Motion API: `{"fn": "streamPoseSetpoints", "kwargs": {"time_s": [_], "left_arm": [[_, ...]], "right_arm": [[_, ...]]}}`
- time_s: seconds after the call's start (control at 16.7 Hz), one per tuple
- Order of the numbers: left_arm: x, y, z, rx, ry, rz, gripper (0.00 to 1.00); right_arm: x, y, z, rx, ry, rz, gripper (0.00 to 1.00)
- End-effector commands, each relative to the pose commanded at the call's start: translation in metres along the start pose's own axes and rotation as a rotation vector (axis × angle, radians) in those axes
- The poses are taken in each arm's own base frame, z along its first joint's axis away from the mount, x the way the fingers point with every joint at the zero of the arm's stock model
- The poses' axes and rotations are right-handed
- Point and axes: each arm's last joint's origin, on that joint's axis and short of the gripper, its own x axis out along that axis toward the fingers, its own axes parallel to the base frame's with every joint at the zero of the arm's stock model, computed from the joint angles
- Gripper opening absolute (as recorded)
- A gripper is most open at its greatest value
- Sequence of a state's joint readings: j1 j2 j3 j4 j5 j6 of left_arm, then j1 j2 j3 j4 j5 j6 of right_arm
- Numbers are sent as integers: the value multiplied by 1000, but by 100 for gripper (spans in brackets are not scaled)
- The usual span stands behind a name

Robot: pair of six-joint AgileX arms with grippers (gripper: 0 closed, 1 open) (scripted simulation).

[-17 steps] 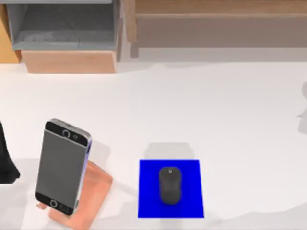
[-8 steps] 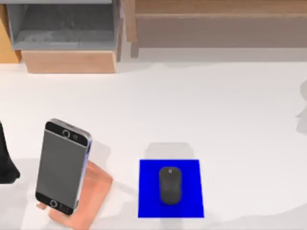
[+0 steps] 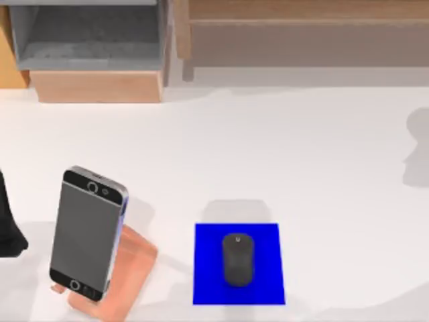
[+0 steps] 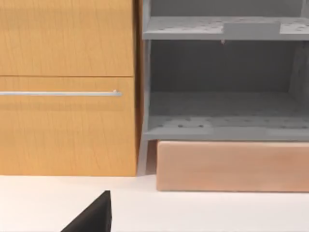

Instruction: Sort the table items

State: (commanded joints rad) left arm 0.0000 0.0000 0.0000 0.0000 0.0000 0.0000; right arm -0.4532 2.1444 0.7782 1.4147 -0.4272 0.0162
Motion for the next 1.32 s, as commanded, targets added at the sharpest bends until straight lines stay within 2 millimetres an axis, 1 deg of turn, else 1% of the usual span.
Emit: {"fn": "streamPoseSetpoints", "kwargs": {"time_s": [0.12,0.3,0.54,0.78,1.08,1.2,1.32], "left_arm": [[0,0,0,0,0,0,100],[0,0,0,0,0,0,100],[0,0,0,0,0,0,100],[0,0,0,0,0,0,100],[0,0,0,0,0,0,100],[0,0,0,0,0,0,100],[0,0,0,0,0,0,100]], "right_arm": [[6,11,17,0,-44,38,0],[15,41,45,24,-90,125,0],[23,94,80,80,-122,254,0],[34,149,110,133,-132,343,0],[58,214,138,160,-117,352,0],[68,237,145,155,-99,324,0],[80,255,148,141,-74,277,0]]}}
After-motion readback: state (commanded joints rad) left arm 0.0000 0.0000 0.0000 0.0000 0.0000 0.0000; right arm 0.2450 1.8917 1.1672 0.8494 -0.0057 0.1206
